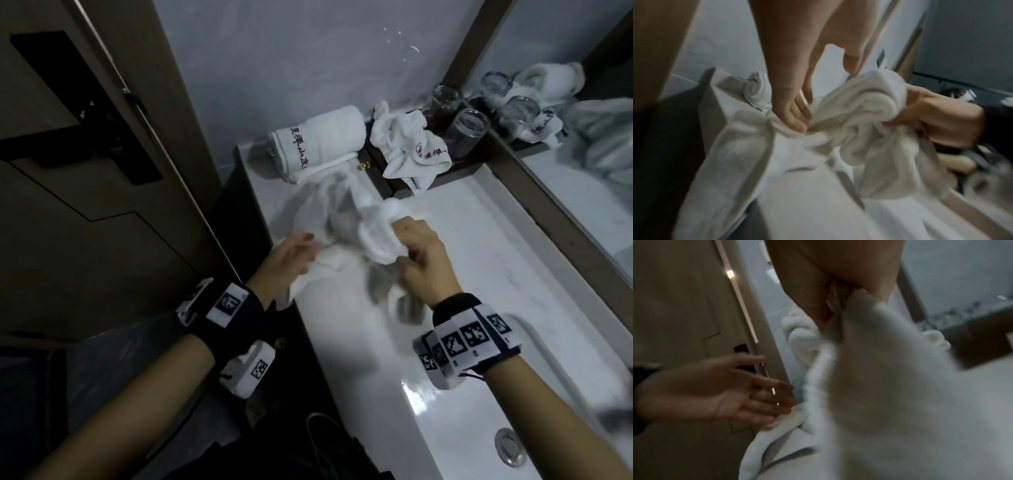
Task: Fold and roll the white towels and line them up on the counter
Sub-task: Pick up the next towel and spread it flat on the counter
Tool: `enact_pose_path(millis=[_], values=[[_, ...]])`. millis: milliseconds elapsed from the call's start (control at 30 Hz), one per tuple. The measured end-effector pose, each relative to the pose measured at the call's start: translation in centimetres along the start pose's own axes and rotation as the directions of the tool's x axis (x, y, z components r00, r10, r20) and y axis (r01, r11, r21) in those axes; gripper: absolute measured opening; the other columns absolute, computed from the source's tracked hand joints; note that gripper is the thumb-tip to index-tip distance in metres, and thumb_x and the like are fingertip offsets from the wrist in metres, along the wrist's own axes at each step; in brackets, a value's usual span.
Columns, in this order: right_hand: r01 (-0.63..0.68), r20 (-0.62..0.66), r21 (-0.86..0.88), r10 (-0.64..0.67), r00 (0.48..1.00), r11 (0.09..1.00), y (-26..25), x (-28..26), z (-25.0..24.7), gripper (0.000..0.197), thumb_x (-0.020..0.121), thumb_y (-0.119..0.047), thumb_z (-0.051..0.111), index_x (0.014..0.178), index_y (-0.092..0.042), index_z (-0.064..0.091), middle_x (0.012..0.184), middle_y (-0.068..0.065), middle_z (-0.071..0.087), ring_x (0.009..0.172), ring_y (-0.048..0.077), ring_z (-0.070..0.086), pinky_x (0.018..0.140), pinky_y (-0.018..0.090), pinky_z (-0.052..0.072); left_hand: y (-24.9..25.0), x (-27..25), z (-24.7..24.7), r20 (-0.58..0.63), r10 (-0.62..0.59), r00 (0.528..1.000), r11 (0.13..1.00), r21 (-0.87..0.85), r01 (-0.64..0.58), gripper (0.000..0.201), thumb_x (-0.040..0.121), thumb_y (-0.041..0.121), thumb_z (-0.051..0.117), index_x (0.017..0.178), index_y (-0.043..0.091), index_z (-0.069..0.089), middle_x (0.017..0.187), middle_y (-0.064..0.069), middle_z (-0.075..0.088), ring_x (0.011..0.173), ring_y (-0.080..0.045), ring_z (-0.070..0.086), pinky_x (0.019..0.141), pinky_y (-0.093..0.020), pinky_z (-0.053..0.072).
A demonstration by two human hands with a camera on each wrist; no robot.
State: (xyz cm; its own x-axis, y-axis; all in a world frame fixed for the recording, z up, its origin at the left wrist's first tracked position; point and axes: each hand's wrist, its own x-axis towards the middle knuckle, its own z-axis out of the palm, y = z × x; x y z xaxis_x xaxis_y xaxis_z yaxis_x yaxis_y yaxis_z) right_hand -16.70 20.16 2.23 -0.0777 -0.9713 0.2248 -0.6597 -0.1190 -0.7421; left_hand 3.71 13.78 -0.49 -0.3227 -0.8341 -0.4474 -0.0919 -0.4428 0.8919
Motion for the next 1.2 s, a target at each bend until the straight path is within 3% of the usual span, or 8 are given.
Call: enact_pose_path(millis=[167,367,600,800,867,933,1000,1200], values=[[0.340,0.296,-0.013,-0.322,0.899,0.940,-1.2,-1.4,0.7,0.054,0.054,0.031,0.049,0.086,-0.003,0.075,0.090,0.010,0.071,0.087,0.024,0.063,0.076,0.037,0.048,3.2,2.6,-1.5,0.113,-0.174,0.978,0.914,-0.351,0.203,0.026,0.086,0.043,0.053,0.085,0.022,0.068,0.080,-0.006,0.067,0.067,-0.019,0.066,0.057,-0.028,0.055],[-0.123,0.742,0.017,0.070,0.667,0.992,-1.3,-2.9,2.2,0.036,0.078,-0.010,0.072,0.114,-0.012,0.066,0.116,-0.006,0.064,0.098,0.001,0.059,0.087,0.010,0.044,2.6,3.2,0.1,0.040,-0.168,0.985,0.957,-0.234,0.172,0.030,0.077,-0.013,0.058,0.104,-0.001,0.059,0.089,-0.013,0.064,0.081,-0.023,0.061,0.067,-0.029,0.056],[-0.331,0.114,0.135,0.318,0.941,0.934,-0.4,-0.3,0.7,0.029,0.096,-0.025,0.048,0.077,-0.019,0.069,0.067,-0.009,0.066,0.062,-0.001,0.058,0.069,0.020,0.046,3.5,1.7,0.9,0.163,0.085,0.983,0.985,-0.165,-0.058,0.083,0.060,-0.029,0.041,0.132,0.013,0.038,0.117,-0.008,0.055,0.103,-0.023,0.056,0.085,-0.034,0.048],[-0.725,0.278,0.187,0.672,0.686,0.663,0.1,4.9,1.8,0.075,0.087,-0.068,0.029,0.099,-0.004,0.065,0.092,0.013,0.068,0.092,0.028,0.064,0.095,0.040,0.047,1.2,-0.5,2.6,0.453,0.124,0.883,0.947,0.212,-0.241,0.070,0.072,-0.012,0.054,0.118,0.038,0.042,0.106,0.024,0.043,0.098,0.015,0.045,0.088,0.007,0.028],[-0.750,0.383,0.103,0.669,0.637,0.654,-0.5,5.8,2.4,0.064,0.082,-0.065,0.048,0.093,-0.004,0.065,0.080,0.010,0.065,0.083,0.026,0.062,0.080,0.036,0.048,0.5,-1.3,3.6,0.677,0.030,0.736,0.982,0.118,-0.148,0.057,0.073,-0.009,0.057,0.113,0.032,0.061,0.106,0.025,0.043,0.112,0.011,0.038,0.091,0.010,0.016],[-0.672,0.364,0.067,0.609,0.704,0.737,-0.8,6.1,3.0,0.024,0.080,-0.033,0.069,0.082,-0.009,0.065,0.077,0.007,0.065,0.078,0.024,0.061,0.075,0.035,0.048,-0.3,-1.7,3.5,0.683,0.089,0.725,0.984,0.052,-0.170,0.056,0.071,-0.005,0.056,0.116,0.029,0.060,0.126,0.014,0.049,0.128,0.004,0.034,0.114,-0.016,0.017],[-0.572,0.257,0.184,0.522,0.813,0.800,-1.1,5.8,3.1,0.002,0.080,-0.008,0.066,0.080,-0.009,0.065,0.074,0.004,0.062,0.074,0.020,0.058,0.073,0.032,0.046,-1.0,-0.9,2.0,0.440,0.037,0.897,0.991,0.099,-0.090,0.055,0.075,-0.003,0.053,0.119,0.030,0.054,0.125,0.007,0.056,0.124,-0.006,0.047,0.108,-0.028,0.036],[-0.265,0.236,0.514,0.163,0.958,0.816,-4.6,4.4,1.8,0.039,0.075,0.013,0.063,0.110,-0.006,0.063,0.101,0.003,0.065,0.093,0.005,0.059,0.086,0.022,0.048,1.8,0.9,-1.1,0.040,-0.039,0.998,0.862,-0.504,0.054,0.031,0.093,0.034,0.041,0.086,0.016,0.066,0.077,-0.004,0.062,0.071,-0.016,0.061,0.068,-0.026,0.050]])
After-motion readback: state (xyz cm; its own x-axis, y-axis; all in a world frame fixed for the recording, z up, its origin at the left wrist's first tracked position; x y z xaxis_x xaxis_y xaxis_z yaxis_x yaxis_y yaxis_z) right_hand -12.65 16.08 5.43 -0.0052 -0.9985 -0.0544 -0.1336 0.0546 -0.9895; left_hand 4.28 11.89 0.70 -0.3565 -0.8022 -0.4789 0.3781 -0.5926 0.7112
